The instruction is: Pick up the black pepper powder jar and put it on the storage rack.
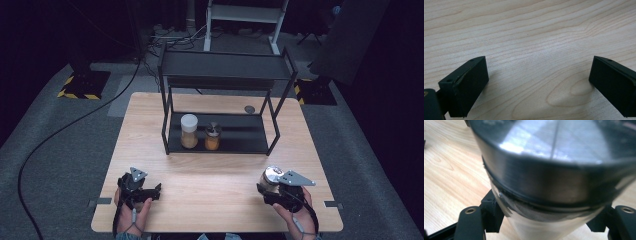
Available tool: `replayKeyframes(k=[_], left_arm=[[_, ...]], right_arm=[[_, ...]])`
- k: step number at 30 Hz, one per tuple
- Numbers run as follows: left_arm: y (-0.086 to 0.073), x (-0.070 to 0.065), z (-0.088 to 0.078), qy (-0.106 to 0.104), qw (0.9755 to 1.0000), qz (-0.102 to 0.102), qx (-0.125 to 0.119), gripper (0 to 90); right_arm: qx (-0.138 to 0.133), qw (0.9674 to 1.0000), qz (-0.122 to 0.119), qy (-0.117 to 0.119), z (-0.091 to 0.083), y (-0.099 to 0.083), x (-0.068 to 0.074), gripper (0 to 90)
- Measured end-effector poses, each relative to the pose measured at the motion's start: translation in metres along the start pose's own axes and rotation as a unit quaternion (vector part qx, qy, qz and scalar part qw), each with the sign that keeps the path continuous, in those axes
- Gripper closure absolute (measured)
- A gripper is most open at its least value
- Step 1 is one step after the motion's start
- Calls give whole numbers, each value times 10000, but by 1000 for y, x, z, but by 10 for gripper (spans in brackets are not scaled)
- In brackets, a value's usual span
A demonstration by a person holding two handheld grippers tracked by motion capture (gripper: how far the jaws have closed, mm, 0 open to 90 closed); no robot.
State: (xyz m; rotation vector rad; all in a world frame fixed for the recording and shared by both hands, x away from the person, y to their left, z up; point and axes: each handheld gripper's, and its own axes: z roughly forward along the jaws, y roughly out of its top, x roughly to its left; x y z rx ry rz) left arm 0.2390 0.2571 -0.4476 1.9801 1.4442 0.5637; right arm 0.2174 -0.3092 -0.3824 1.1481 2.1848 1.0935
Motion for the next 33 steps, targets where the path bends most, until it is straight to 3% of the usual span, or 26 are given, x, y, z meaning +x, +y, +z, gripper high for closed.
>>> replayKeyframes(k=[18, 33], left_arm=[[0, 0, 0, 0, 10000, -13, 0, 20], [0, 0, 0, 0, 10000, -11, 1, 20]], right_arm=[[-115, 9998, -144, -12, 6, 66, -16, 310], [-180, 9993, -306, 96, 31, 107, -27, 310]])
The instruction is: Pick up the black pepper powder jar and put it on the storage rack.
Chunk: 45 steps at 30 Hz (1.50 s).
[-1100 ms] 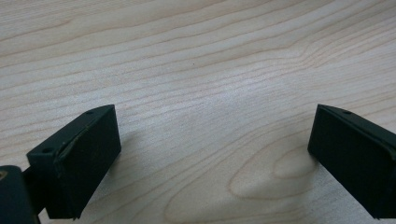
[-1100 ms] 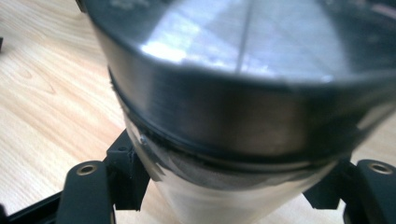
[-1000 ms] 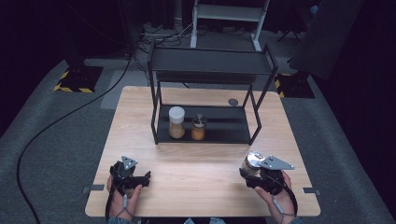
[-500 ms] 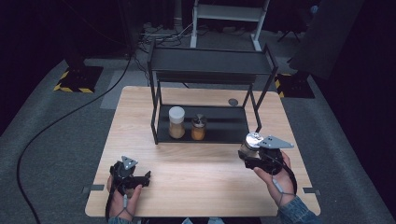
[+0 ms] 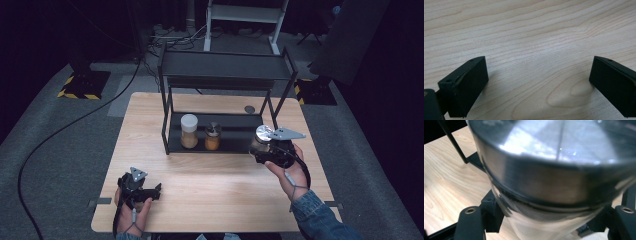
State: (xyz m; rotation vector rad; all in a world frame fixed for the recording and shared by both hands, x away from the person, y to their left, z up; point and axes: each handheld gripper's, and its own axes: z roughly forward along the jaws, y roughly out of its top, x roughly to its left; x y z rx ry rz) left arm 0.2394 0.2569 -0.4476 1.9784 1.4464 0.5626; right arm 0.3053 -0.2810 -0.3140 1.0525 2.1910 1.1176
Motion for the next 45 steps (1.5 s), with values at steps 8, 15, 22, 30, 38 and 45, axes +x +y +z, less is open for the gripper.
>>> replayKeyframes(k=[8, 15, 22, 30, 38, 45], left_arm=[[0, 0, 0, 0, 10000, 1, 1, 20], [0, 0, 0, -1, 10000, 0, 1, 20], [0, 0, 0, 1, 10000, 1, 0, 20], [0, 0, 0, 1, 10000, 3, 0, 20], [0, 0, 0, 1, 10000, 1, 0, 20], [0, 0, 0, -1, 10000, 4, 4, 20]], right_arm=[[10, 10000, -23, 18, 24, 14, -9, 310], [35, 10000, -83, 5, 47, 19, -14, 310], [46, 10000, -26, -18, 68, 14, -19, 310], [74, 9999, 90, -69, 93, 5, -25, 310], [90, 9997, 150, -141, 111, -6, -27, 310], [195, 9996, 121, -139, 125, -14, -28, 310]])
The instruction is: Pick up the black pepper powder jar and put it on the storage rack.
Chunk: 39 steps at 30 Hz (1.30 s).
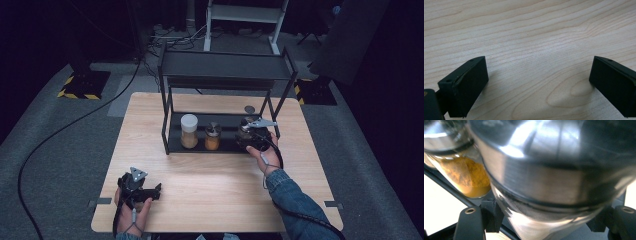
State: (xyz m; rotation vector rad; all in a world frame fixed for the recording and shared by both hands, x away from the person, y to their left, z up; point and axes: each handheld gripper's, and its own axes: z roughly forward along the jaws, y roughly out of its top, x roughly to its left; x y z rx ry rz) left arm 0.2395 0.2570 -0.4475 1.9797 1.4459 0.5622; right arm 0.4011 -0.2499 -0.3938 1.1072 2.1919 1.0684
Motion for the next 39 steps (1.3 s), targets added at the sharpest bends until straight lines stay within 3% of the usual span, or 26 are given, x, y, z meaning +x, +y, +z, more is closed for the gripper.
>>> replayKeyframes(k=[19, 34, 39], left_arm=[[0, 0, 0, 1, 10000, 0, 0, 20], [0, 0, 0, 2, 10000, 0, 0, 20], [0, 0, 0, 1, 10000, 1, 1, 20]], right_arm=[[118, 9997, 208, -1, 19, -19, -7, 310], [141, 9994, 325, -22, 22, -25, -10, 309], [48, 9991, 426, -27, 17, -21, -11, 197]])
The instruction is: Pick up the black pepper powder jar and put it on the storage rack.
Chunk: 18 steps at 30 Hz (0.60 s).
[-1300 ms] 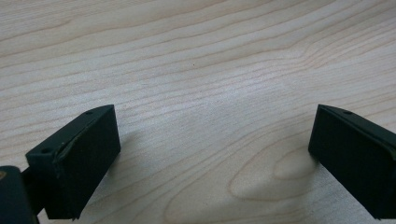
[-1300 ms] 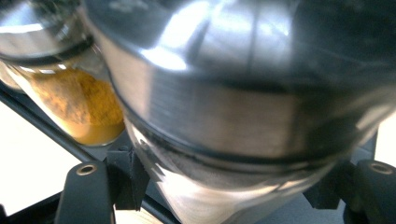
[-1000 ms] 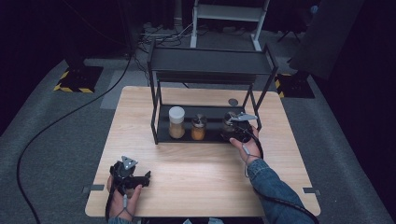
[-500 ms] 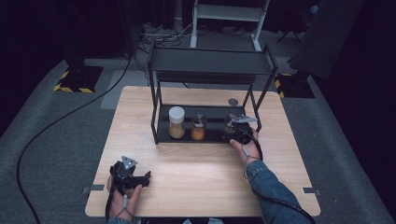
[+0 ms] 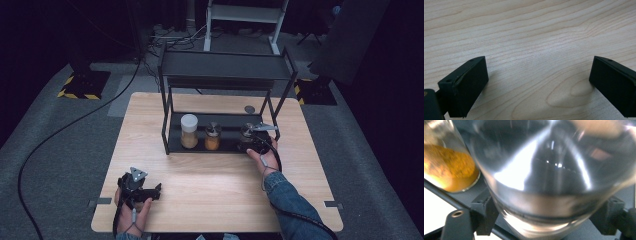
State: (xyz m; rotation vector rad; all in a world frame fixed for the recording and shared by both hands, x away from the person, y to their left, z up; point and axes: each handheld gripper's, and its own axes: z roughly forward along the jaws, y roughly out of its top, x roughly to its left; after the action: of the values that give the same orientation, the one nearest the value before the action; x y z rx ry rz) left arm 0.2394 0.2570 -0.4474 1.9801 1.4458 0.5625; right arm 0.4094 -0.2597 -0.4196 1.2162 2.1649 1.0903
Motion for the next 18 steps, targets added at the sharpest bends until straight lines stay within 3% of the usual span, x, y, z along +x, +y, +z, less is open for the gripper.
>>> replayKeyframes(k=[6, 18], left_arm=[[0, 0, 0, 1, 10000, -9, -5, 20], [0, 0, 0, 1, 10000, -5, -4, 20]], right_arm=[[-105, 9999, -101, 26, -11, 9, 1, 165], [-389, 9988, -292, 104, -51, 23, 6, 142]])
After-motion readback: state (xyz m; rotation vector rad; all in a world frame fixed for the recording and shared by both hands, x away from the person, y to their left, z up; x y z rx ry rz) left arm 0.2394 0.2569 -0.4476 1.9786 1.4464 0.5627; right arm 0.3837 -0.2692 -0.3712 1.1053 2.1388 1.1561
